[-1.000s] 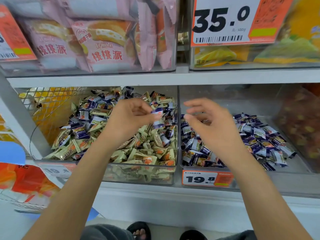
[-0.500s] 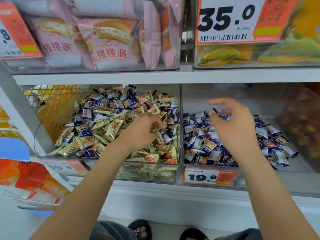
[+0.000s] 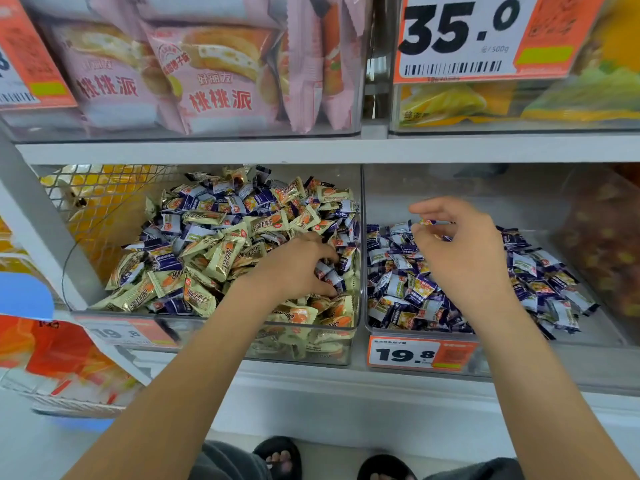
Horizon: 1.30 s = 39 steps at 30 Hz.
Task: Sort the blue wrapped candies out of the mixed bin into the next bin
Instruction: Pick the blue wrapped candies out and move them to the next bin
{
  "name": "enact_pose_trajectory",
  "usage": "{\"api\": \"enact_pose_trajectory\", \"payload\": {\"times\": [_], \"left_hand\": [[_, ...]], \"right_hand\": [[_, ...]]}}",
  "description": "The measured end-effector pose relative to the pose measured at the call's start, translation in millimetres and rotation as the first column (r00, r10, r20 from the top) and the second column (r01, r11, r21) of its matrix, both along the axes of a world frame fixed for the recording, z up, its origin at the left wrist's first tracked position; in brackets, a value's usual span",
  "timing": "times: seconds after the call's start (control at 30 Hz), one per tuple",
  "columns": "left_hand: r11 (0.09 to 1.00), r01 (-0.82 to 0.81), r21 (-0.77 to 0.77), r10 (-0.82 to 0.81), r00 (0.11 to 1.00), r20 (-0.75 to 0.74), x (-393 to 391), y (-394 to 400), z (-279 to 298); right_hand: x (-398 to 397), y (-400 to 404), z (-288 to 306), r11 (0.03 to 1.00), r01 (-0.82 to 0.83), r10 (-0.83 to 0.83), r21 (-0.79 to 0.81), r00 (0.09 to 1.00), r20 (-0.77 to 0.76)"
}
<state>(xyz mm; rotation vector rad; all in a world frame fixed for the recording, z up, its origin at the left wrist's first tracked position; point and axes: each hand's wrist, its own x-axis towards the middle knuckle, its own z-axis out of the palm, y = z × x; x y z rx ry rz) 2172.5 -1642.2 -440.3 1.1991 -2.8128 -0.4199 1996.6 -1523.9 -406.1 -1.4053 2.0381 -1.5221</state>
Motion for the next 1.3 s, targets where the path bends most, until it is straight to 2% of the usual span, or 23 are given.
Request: {"api": "enact_pose_trajectory", "payload": {"times": [0.1, 0.17, 0.27, 0.33, 0.4, 0.5, 0.6, 0.67, 0.83, 0.9, 1.0, 1.07, 1.13, 1.2, 1.23, 1.3], "left_hand": [[0.999, 0.014, -0.042, -0.011, 0.998, 0.062, -2.5, 0.7, -1.7], [0.999, 0.027, -0.030, -0.026, 0.999, 0.034, -3.2, 2.9, -0.5], [0.998, -0.002, 0.056, 0.011, 0.985, -0.173, 1.1, 5.0, 0.8], [0.992, -0.066, 0.110, 0.103, 0.920, -0.378, 5.3, 6.9, 6.9], [0.987, -0.136, 0.087, 0.161, 0.840, -0.518, 7.8, 12.5, 18.1], [0.989, -0.148, 0.011, 0.120, 0.749, -0.652, 3.4, 31.5, 39.6], [0.996, -0.085, 0.016, 0.069, 0.668, -0.741, -7.7, 51.3, 56.5], [0.999, -0.027, 0.033, 0.043, 0.647, -0.761, -15.6, 58.4, 59.3], [0.968, 0.162, 0.191, 0.041, 0.651, -0.758, -34.2, 74.1, 55.1], [0.962, 0.184, 0.203, 0.022, 0.685, -0.728, -34.4, 72.5, 53.3], [0.972, 0.186, 0.143, -0.064, 0.797, -0.601, -26.3, 62.5, 50.9], [0.957, 0.203, 0.206, -0.037, 0.794, -0.607, -17.7, 55.8, 52.4], [0.981, 0.063, 0.184, 0.079, 0.738, -0.670, -6.6, 45.1, 55.2], [0.980, -0.107, 0.168, 0.197, 0.658, -0.727, 6.7, 32.3, 53.9], [0.975, -0.144, 0.169, 0.221, 0.662, -0.716, 11.9, 26.4, 50.3], [0.981, -0.123, 0.151, 0.188, 0.799, -0.572, 16.6, 19.4, 38.1]], "right_hand": [[0.2, -0.4, -0.9, 1.000, -0.010, 0.010, 0.008, 1.000, 0.002], [0.9, -1.1, -1.1, 1.000, -0.017, 0.017, 0.013, 1.000, 0.015], [-0.2, -0.6, -0.9, 1.000, -0.017, 0.017, 0.021, 1.000, 0.018], [-0.8, 0.8, 0.8, 1.000, -0.013, 0.012, 0.020, 1.000, 0.023], [2.6, 3.2, 5.3, 0.999, -0.044, 0.045, -0.029, 0.998, 0.039], [17.6, 7.9, 16.6, 0.958, -0.220, 0.234, -0.183, 0.971, 0.056], [34.8, 7.9, 17.4, 0.895, -0.412, 0.421, -0.173, 0.907, 0.019], [40.7, 4.0, 11.0, 0.877, -0.452, 0.464, -0.164, 0.885, 0.040], [33.3, -1.6, 9.6, 0.943, -0.265, 0.295, -0.200, 0.945, 0.141], [28.1, -1.5, 11.0, 0.949, -0.227, 0.271, -0.220, 0.942, 0.197], [20.3, -0.4, 11.0, 0.966, -0.128, 0.204, -0.223, 0.910, 0.361], [12.4, 1.8, 9.2, 0.985, -0.046, 0.110, -0.167, 0.911, 0.398], [-2.2, 1.2, 1.8, 0.999, 0.022, -0.013, -0.040, 0.978, 0.210], [-9.0, 1.6, -2.8, 0.989, 0.035, -0.030, 0.146, 0.999, -0.034], [-9.1, 1.1, -4.3, 0.979, 0.028, -0.012, 0.203, 0.997, -0.078], [-5.5, 0.3, -4.4, 0.972, 0.006, 0.009, 0.237, 0.998, -0.062]]}}
